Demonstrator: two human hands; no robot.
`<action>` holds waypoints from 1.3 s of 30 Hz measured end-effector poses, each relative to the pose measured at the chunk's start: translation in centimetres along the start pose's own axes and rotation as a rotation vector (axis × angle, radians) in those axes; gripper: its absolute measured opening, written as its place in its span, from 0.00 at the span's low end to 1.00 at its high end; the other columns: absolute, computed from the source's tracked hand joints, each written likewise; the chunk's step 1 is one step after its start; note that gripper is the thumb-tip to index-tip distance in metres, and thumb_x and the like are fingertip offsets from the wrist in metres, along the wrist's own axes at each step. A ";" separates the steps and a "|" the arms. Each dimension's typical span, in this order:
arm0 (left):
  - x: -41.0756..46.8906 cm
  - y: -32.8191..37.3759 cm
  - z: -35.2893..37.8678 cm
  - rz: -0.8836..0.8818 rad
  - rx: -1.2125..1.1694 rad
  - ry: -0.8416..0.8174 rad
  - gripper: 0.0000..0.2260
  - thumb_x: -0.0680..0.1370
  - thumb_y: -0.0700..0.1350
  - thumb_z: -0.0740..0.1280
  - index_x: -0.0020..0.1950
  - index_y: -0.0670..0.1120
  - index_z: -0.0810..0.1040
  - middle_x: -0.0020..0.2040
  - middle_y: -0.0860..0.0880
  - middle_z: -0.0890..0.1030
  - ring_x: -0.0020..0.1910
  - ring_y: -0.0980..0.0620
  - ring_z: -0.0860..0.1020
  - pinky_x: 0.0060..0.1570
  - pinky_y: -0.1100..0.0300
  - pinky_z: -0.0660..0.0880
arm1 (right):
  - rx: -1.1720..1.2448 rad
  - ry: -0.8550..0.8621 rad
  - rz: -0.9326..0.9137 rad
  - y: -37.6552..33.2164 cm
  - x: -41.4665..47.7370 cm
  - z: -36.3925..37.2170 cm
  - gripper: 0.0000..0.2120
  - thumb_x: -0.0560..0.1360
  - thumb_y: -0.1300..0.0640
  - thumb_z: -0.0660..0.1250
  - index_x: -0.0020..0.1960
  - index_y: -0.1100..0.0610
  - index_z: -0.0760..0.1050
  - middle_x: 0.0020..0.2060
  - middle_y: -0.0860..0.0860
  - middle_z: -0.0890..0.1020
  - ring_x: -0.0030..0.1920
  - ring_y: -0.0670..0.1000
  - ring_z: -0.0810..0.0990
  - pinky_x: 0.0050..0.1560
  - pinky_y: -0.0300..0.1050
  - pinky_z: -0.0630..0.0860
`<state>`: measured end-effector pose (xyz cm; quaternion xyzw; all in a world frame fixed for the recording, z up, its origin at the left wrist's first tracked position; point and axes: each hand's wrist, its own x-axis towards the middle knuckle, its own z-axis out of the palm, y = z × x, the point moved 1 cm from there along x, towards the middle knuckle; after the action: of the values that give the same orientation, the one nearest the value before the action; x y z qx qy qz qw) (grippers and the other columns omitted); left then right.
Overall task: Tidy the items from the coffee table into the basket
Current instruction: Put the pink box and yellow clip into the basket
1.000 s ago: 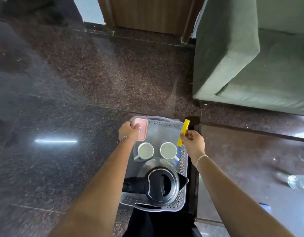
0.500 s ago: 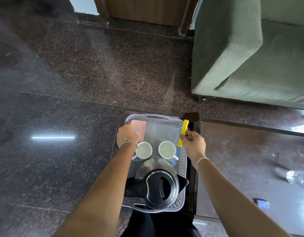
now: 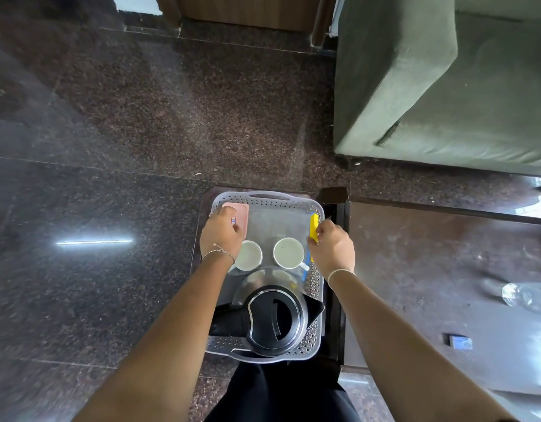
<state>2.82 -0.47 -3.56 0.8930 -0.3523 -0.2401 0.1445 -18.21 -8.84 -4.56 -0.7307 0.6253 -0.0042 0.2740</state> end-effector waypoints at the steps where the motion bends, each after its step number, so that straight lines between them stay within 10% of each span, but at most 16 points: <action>1: 0.0 0.0 0.1 0.034 0.009 -0.025 0.12 0.75 0.38 0.64 0.58 0.41 0.76 0.53 0.40 0.80 0.52 0.38 0.77 0.48 0.48 0.76 | -0.021 -0.002 -0.011 -0.1 0.1 0.2 0.09 0.73 0.54 0.68 0.48 0.58 0.73 0.45 0.55 0.80 0.43 0.61 0.79 0.41 0.49 0.76; 22: -1.0 7.2 0.8 0.125 -0.254 -0.176 0.12 0.77 0.41 0.63 0.59 0.45 0.78 0.54 0.47 0.83 0.52 0.49 0.80 0.54 0.59 0.73 | 0.173 0.128 0.108 4.1 -2.2 -4.7 0.04 0.72 0.54 0.68 0.41 0.52 0.73 0.38 0.48 0.78 0.38 0.54 0.76 0.37 0.42 0.68; 39: -20.5 26.1 15.6 0.240 -0.269 -0.474 0.07 0.75 0.42 0.68 0.51 0.48 0.80 0.42 0.50 0.83 0.45 0.49 0.81 0.48 0.60 0.75 | 0.118 0.114 0.270 30.1 -12.0 -14.9 0.04 0.73 0.51 0.67 0.45 0.51 0.76 0.46 0.51 0.82 0.48 0.56 0.80 0.44 0.44 0.74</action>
<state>-33.12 -6.10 1.12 0.7368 -0.4441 -0.4678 0.2025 -53.41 -5.77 -0.09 -0.6213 0.7310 -0.0458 0.2785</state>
